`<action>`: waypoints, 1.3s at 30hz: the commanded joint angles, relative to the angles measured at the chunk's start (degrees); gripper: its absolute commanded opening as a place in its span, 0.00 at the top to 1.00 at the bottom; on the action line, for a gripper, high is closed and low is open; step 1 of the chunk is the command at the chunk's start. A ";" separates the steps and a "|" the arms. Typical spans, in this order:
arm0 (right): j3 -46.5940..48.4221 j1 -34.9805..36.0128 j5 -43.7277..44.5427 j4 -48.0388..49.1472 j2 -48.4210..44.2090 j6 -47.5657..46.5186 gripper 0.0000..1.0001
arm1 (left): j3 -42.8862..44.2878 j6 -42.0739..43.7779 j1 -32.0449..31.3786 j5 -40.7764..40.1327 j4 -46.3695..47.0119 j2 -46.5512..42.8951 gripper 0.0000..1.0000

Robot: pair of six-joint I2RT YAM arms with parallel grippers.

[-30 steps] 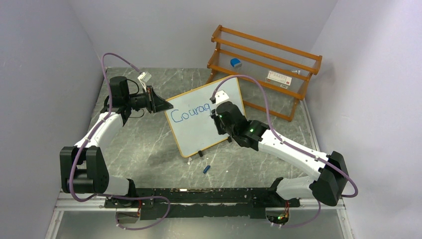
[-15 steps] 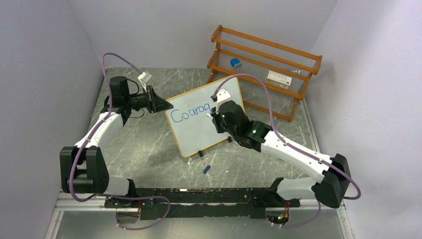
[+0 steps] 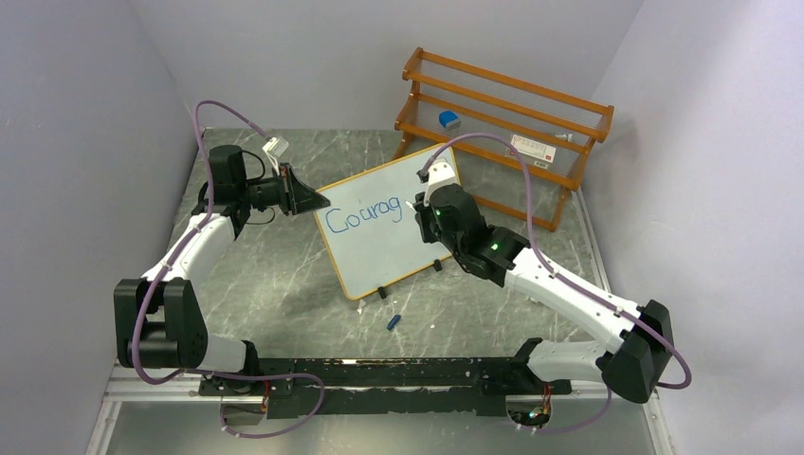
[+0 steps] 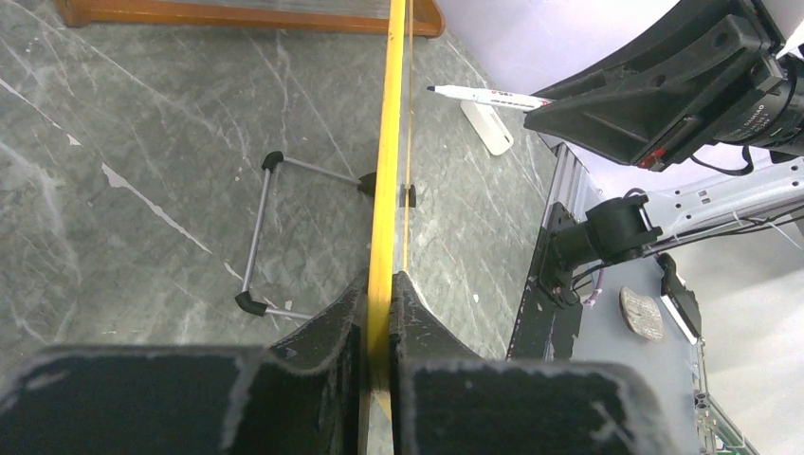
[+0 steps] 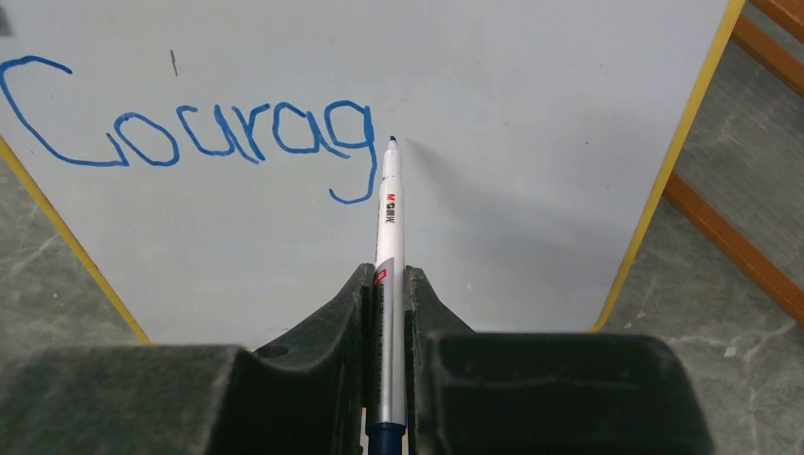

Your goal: Write a sentence on the whiteboard

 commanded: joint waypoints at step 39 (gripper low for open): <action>0.46 -2.92 1.61 2.71 2.60 -0.30 1.00 | -0.01 2.52 -1.63 -1.53 -3.81 1.56 0.95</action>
